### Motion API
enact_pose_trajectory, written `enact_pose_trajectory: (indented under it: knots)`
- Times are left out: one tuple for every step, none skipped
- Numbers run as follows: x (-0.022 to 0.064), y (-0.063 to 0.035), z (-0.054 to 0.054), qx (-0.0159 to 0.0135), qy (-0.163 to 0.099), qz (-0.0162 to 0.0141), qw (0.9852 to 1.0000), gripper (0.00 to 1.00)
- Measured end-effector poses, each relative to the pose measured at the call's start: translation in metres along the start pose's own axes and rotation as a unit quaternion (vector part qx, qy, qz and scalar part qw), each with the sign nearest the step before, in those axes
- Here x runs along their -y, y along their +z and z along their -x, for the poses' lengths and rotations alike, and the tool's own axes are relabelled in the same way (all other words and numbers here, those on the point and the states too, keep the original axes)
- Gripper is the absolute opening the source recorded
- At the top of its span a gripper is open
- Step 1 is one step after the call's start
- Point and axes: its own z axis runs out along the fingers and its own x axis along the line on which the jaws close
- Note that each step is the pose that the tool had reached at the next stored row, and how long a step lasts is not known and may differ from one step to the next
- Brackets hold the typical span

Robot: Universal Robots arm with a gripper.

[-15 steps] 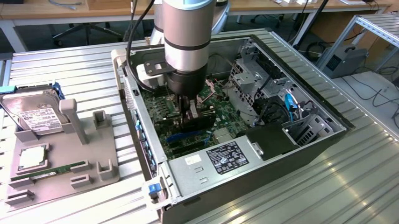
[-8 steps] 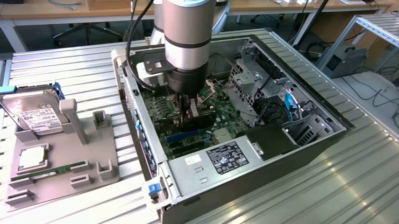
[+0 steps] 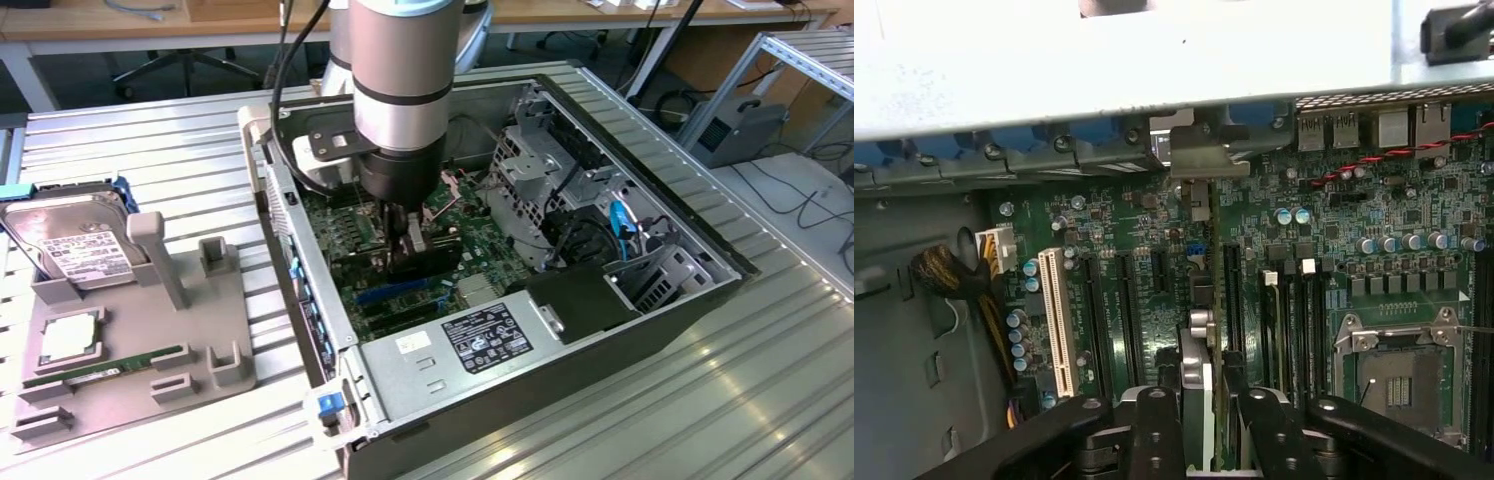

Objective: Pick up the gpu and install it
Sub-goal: 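Insert the gpu into the slot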

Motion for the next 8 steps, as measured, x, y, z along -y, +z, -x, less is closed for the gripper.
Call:
enact_pose_trajectory:
  knots:
    - [0.0000, 0.0000, 0.0000, -0.0007, 0.000, 0.0000, 1.0000, 0.27]
    - [-0.0002, 0.0001, 0.0000, -0.0015, 0.000, -0.0002, 1.0000, 0.27]
    - [-0.0002, 0.0001, 0.0000, -0.0032, 0.000, -0.0003, 1.0000, 0.27]
    - [-0.0002, 0.0001, 0.0000, -0.0054, 0.000, -0.0005, 1.0000, 0.27]
    - [-0.0002, 0.0000, 0.0000, -0.0087, -0.001, -0.0007, 1.0000, 0.27]
    - [-0.0002, 0.0001, -0.0001, -0.0117, -0.001, -0.0010, 0.9999, 0.27]
    - [-0.0002, 0.0002, -0.0001, -0.0144, -0.001, -0.0012, 0.9999, 0.27]
    - [-0.0002, 0.0003, -0.0001, -0.0179, -0.001, -0.0015, 0.9998, 0.27]
